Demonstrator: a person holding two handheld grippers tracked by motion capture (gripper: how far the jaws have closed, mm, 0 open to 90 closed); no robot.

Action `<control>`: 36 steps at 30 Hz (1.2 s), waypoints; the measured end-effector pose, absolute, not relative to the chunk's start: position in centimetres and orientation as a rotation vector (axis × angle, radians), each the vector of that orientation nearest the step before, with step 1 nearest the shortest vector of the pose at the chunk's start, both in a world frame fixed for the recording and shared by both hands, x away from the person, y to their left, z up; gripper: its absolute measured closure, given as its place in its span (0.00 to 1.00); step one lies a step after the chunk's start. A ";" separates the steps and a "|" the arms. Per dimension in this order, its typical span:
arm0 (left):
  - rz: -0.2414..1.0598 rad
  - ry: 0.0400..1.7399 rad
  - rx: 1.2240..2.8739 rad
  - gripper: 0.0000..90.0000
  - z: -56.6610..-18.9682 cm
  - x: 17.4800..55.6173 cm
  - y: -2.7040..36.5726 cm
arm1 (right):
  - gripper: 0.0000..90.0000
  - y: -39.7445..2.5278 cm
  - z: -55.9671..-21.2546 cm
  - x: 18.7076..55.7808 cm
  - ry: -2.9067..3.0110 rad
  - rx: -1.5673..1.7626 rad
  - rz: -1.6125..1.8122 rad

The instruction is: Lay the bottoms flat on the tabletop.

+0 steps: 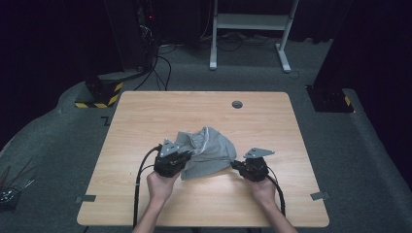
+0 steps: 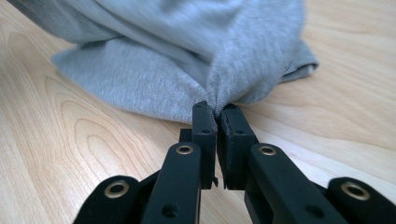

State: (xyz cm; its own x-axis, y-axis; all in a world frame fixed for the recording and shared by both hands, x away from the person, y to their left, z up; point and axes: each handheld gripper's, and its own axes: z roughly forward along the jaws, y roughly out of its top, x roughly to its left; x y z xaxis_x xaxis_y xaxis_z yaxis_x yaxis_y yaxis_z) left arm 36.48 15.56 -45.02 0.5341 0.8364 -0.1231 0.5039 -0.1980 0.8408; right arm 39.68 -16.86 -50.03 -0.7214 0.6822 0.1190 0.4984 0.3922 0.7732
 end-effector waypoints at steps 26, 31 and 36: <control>0.392 0.979 1.992 0.41 -46.8 35.5 11.1 | 0.96 -18.1 -47.7 39.0 2.363 1.007 1.281; 0.385 0.971 2.046 0.78 -47.5 36.2 9.4 | 0.96 -17.5 -47.6 38.7 2.381 0.969 1.312; 0.415 1.009 1.961 0.94 -46.5 36.1 10.9 | 0.81 -18.3 -47.8 38.7 2.397 0.972 1.347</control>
State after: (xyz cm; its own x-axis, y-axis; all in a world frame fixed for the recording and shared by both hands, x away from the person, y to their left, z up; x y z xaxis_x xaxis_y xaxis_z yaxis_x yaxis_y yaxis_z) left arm 36.08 10.91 -46.48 0.6165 0.7823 -0.0894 0.4931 -0.2951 0.8184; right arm 38.71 -18.31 -47.82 -0.7554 0.6440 0.1205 0.4380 0.3596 0.8239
